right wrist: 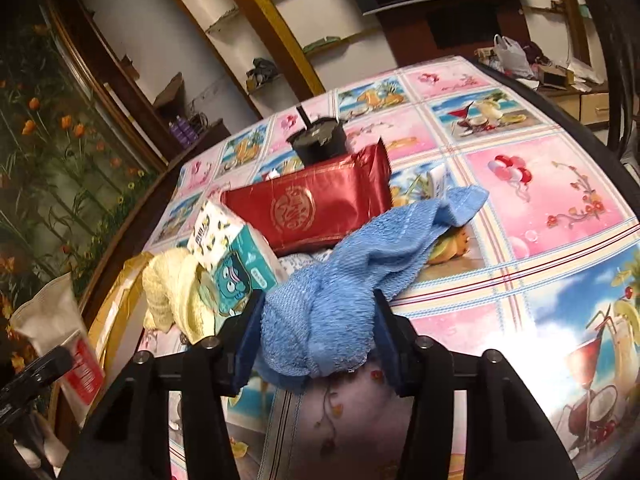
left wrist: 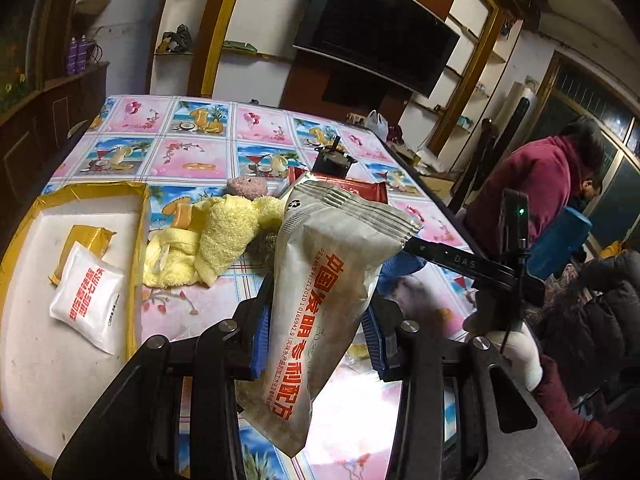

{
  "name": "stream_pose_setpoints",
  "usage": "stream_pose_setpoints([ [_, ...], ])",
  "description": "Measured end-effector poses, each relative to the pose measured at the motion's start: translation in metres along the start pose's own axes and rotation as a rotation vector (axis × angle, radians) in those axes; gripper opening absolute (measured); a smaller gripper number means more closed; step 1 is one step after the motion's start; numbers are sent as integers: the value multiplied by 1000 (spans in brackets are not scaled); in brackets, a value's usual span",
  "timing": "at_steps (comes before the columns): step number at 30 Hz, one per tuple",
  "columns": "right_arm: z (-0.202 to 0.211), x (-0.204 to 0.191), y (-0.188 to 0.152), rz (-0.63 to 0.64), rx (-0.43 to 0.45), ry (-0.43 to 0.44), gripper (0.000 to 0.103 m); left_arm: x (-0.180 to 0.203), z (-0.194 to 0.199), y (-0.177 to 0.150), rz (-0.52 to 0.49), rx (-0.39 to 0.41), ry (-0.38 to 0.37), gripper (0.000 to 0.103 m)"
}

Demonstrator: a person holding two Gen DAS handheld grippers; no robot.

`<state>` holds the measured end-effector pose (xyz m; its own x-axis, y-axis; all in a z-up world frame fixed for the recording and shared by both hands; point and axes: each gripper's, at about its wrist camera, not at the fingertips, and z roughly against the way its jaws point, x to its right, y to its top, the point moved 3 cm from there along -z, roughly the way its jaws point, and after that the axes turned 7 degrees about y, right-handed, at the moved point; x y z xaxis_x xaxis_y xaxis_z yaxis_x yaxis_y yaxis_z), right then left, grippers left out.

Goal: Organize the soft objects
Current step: 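Carry the bag and blue towel into the box and release both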

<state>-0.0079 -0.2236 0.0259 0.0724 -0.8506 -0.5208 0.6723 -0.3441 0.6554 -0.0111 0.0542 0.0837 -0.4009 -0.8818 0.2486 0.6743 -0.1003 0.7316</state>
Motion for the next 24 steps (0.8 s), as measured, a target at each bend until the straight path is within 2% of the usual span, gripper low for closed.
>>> stream_pose_setpoints([
  [7,28,-8,-1,-12,78,60,47,-31,50,-6,76,57,-33,39],
  [10,40,-20,-5,-9,84,96,47,-54,66,-9,113,85,-9,39],
  [16,57,-64,0,92,83,138,47,-114,90,-18,231,108,69,39],
  [19,57,-91,4,142,81,172,47,-143,99,-22,289,108,90,39],
  [24,47,-140,10,229,60,229,47,-173,102,-23,323,94,142,39],
])
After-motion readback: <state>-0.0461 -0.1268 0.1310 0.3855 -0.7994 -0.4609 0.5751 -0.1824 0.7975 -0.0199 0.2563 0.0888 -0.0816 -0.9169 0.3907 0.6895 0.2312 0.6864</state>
